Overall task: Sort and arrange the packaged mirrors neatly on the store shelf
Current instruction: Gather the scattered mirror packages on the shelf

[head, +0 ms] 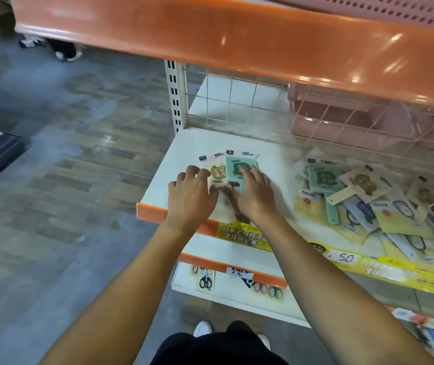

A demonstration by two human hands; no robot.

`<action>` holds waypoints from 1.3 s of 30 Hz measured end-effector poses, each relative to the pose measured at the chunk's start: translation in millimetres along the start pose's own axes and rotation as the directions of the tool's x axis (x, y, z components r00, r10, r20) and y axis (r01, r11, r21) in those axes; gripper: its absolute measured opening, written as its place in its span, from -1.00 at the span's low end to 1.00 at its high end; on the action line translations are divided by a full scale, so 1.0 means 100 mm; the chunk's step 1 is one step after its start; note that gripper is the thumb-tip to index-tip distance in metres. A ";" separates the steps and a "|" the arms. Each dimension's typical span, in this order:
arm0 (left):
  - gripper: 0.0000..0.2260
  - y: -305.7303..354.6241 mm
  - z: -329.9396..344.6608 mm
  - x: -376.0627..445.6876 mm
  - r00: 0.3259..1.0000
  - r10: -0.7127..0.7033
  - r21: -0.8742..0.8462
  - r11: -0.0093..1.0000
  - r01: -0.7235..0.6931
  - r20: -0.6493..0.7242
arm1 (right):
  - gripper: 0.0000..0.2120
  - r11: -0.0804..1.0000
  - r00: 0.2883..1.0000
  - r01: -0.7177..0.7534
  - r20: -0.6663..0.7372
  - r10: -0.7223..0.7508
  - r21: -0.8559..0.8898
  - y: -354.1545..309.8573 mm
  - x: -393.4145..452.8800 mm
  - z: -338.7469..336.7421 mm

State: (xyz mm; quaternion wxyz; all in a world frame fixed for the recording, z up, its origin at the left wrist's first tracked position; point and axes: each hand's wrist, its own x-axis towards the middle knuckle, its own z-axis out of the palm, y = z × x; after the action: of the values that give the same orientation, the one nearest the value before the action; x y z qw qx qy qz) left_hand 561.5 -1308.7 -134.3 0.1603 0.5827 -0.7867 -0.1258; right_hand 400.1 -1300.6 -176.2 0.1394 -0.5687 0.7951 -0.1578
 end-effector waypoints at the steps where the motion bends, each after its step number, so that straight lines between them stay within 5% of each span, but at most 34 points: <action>1: -0.64 0.02 0.00 0.00 1.000 0.011 -0.002 1.000 -0.011 -0.006 | -0.24 1.000 1.000 -0.005 -0.010 0.005 0.018 0.00 -0.02 -0.02; 10: -0.61 0.49 0.15 0.03 0.984 0.176 -0.023 0.984 -0.176 0.009 | -0.57 0.998 0.932 0.017 -0.363 0.009 0.068 0.32 -0.40 -0.45; 17: -0.61 1.23 0.41 -0.01 0.926 0.375 -0.085 0.925 -0.370 0.046 | -0.62 0.989 0.846 -0.139 -0.513 0.145 0.051 0.94 -0.71 -0.85; 21: -0.61 1.66 0.55 -0.11 0.883 0.465 -0.099 0.883 -0.459 0.058 | -0.46 0.969 0.824 -0.234 -0.514 0.238 0.074 1.34 -0.88 -1.04; 28: -0.62 2.35 0.83 -0.30 0.873 0.480 -0.056 0.877 -0.477 0.082 | -0.48 0.943 0.829 -0.326 -0.461 0.318 0.066 2.00 -1.10 -1.33; 39: -0.60 2.94 1.09 -0.47 0.928 0.373 0.032 0.927 -0.374 0.016 | -0.55 0.971 0.871 -0.198 -0.430 0.237 0.134 2.77 -1.10 -1.51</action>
State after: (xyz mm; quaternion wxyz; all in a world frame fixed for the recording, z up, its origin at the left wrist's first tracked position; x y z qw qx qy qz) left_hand 272.9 -1177.0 -126.1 0.1675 0.4245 -0.8860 -0.0820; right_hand 135.7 -1098.3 -146.9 -0.0043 -0.4181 0.8573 -0.3003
